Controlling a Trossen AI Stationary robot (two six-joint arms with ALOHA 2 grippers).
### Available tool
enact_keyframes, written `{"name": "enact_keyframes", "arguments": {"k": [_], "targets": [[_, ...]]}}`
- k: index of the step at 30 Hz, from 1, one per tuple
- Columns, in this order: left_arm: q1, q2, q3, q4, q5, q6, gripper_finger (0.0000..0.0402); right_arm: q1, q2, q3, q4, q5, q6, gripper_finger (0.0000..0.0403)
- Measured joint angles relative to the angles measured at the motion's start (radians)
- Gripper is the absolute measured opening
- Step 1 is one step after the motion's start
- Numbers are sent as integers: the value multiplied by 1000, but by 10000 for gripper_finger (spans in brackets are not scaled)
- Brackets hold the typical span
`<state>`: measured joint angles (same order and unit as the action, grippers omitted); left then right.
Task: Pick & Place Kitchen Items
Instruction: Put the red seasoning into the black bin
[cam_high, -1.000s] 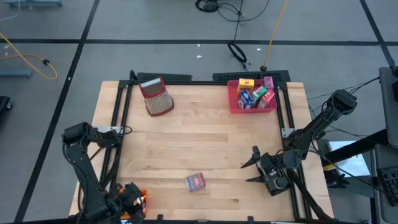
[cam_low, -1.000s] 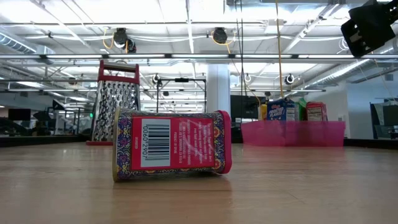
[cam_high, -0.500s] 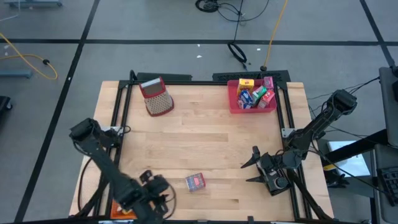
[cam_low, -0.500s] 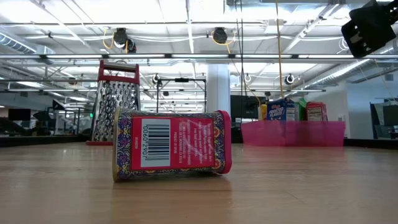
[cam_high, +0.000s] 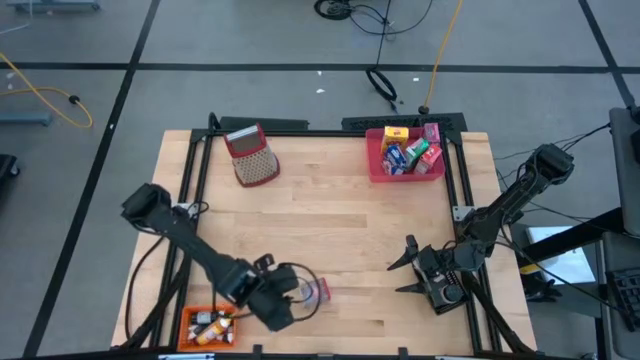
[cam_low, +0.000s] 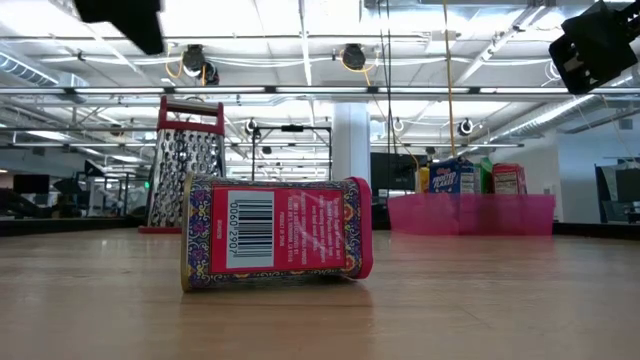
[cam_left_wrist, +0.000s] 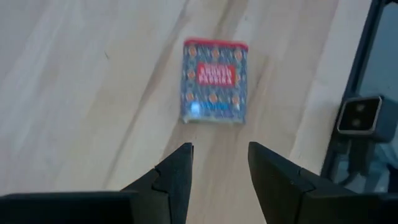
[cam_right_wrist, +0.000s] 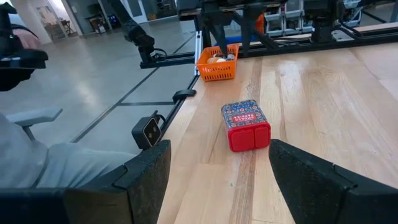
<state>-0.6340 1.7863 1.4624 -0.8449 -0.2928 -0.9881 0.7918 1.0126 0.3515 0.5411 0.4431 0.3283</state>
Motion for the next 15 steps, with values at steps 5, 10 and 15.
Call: {"name": "enact_keyframes", "arguments": {"k": [5,10,15], "targets": [[59,13,0,98,61,92,162,0,0,0,0,0,0,263],[99,67,0,177,164,130,209,0,0,0,0,0,0,263],[132,127,0,216,224,105,277,0,0,0,-1,0,0,263]]}}
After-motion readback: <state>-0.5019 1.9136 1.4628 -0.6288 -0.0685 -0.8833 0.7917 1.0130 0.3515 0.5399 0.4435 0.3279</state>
